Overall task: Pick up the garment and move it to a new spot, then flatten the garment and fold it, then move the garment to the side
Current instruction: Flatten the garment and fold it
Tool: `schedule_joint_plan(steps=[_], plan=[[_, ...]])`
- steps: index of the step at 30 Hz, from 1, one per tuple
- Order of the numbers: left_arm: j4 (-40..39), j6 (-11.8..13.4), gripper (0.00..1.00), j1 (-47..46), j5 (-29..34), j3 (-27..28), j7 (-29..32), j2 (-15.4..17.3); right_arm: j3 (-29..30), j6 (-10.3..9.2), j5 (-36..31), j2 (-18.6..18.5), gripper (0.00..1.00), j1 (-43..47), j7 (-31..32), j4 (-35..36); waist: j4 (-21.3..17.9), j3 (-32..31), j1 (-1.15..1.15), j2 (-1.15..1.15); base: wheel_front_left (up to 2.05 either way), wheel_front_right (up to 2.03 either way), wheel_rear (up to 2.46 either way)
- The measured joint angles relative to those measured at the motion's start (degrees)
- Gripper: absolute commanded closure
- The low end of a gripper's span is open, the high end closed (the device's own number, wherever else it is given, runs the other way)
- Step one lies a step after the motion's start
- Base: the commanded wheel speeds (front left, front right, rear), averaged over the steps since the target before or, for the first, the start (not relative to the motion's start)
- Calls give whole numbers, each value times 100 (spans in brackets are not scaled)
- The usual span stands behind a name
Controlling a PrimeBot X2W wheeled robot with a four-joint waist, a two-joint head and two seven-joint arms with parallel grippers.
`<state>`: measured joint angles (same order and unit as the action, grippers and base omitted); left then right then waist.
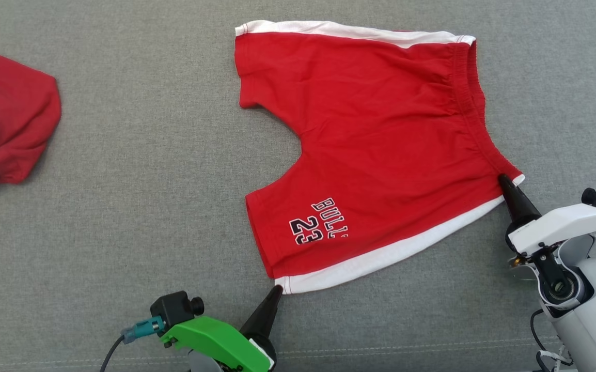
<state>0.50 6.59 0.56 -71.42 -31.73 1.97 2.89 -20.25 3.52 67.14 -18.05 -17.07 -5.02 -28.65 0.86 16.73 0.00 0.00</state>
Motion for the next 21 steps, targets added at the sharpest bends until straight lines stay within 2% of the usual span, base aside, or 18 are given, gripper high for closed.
schedule_joint_plan(steps=[1, 2, 3, 5, 6, 7, 8, 10, 11, 12, 14, 15, 16, 21], plan=[[0, 0, 100, 0, 0, 0, 0, 0, 10, 0, 1, 4, 64, -1, 0, -8, -2, -2, 0, 0, 0, 0, 0], [0, 0, 100, 0, -1, -1, 0, 0, 15, 0, 2, 5, 64, -1, -1, -15, -4, -4, 0, 0, 0, 0, 0], [1, 0, 100, 0, -1, -1, 0, 0, 21, 0, 8, 4, 55, -1, -1, -24, -7, -7, 0, 0, 0, 0, 0], [3, 0, 100, 0, -1, -1, 0, 0, 38, 0, 10, 3, 53, -1, -13, -45, -12, -12, 0, 0, 0, 0, 0], [5, 0, 100, 0, -1, 0, -1, 0, 43, 1, 10, 3, 27, -2, -43, -52, -15, -15, 0, 0, 0, 0, 0], [9, 0, 100, 0, -1, 0, -1, 0, 47, 1, 10, 2, 22, -2, -49, -62, -19, -19, 0, 0, 0, 0, 0], [12, 0, 100, 0, -1, 0, -1, 0, 54, 1, 11, 2, 22, -2, -51, -73, -22, -22, 0, 0, 0, 0, 0], [21, 0, 100, 0, -1, 0, -1, 0, 70, 10, 32, 1, 38, -3, -53, -81, -28, -32, 0, 0, 0, 0, 0], [24, 0, 100, 0, -1, 1, -1, 0, 79, 10, 47, 1, 51, -3, -58, -83, -31, -37, 0, 0, 0, 0, 0], [29, 0, 100, 0, -1, 1, -1, 0, 87, 10, 49, 1, 53, -3, -58, -91, -35, -42, 0, 0, 0, 0, 0], [36, 0, 100, 1, -1, 2, -1, 0, 96, 14, 51, 0, 64, -3, -59, -108, -41, -56, 0, 0, 0, 0, 0], [38, 0, 100, 1, -1, 2, -1, 0, 102, 21, 54, 0, 89, -3, -59, -110, -44, -63, 0, 0, 0, 0, 0], [40, 0, 100, 1, -1, 2, -2, 0, 110, 44, 66, 0, 100, -3, -60, -112, -46, -71, 0, 0, 0, 0, 0], [46, 0, 100, 1, -1, 5, -49, 0, 108, 69, 112, 9, 100, 3, -99, -131, -67, -121, 0, 0, 0, 0, 0]])
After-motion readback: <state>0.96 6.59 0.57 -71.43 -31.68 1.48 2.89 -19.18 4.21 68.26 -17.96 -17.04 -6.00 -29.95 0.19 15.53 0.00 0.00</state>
